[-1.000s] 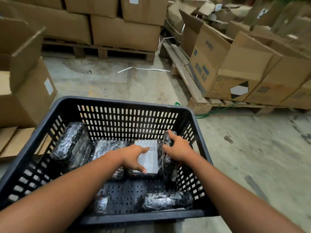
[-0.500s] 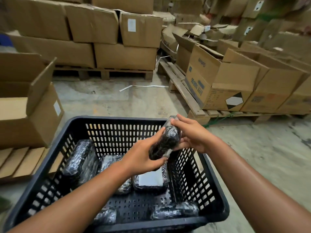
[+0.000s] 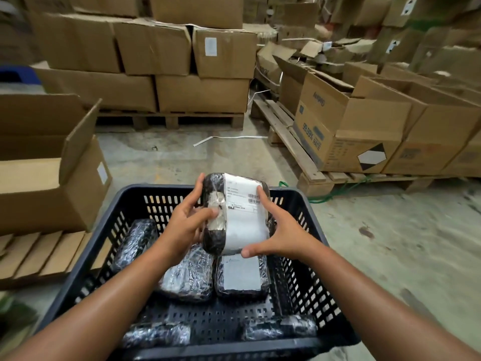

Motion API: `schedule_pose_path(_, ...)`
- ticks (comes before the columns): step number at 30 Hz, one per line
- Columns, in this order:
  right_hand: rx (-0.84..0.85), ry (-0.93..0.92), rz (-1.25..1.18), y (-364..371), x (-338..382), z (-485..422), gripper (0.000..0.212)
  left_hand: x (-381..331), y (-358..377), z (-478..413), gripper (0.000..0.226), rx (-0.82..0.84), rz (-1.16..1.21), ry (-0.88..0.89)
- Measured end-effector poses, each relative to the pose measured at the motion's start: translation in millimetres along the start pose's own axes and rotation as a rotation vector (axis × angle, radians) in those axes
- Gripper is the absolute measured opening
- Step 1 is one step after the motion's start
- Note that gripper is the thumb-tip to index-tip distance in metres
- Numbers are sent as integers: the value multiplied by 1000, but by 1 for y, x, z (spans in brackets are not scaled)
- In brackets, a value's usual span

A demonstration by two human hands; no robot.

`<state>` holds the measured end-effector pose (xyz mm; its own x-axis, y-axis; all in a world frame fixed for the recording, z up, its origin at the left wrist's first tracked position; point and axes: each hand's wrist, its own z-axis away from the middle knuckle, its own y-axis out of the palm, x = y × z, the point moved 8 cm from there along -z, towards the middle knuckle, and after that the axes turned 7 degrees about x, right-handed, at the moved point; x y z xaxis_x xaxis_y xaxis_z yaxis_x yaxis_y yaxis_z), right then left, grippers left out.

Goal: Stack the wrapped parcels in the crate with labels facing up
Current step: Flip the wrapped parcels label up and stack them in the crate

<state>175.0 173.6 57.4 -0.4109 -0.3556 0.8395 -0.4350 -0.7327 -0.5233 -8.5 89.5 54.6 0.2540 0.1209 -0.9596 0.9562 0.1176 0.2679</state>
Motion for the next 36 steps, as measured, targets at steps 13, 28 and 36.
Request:
schedule_pose_path(13,68,359,152,32,-76,-9,158,104,14,-11,164,421,-917,-424)
schedule_pose_path(28,254,530,346,58,-135,-44,145,177,-11,-29,159,367,-1232,-631)
schedule_pose_path(36,276,536,375,58,-130,-38,143,177,-10,-26,157,410,-1223,-641)
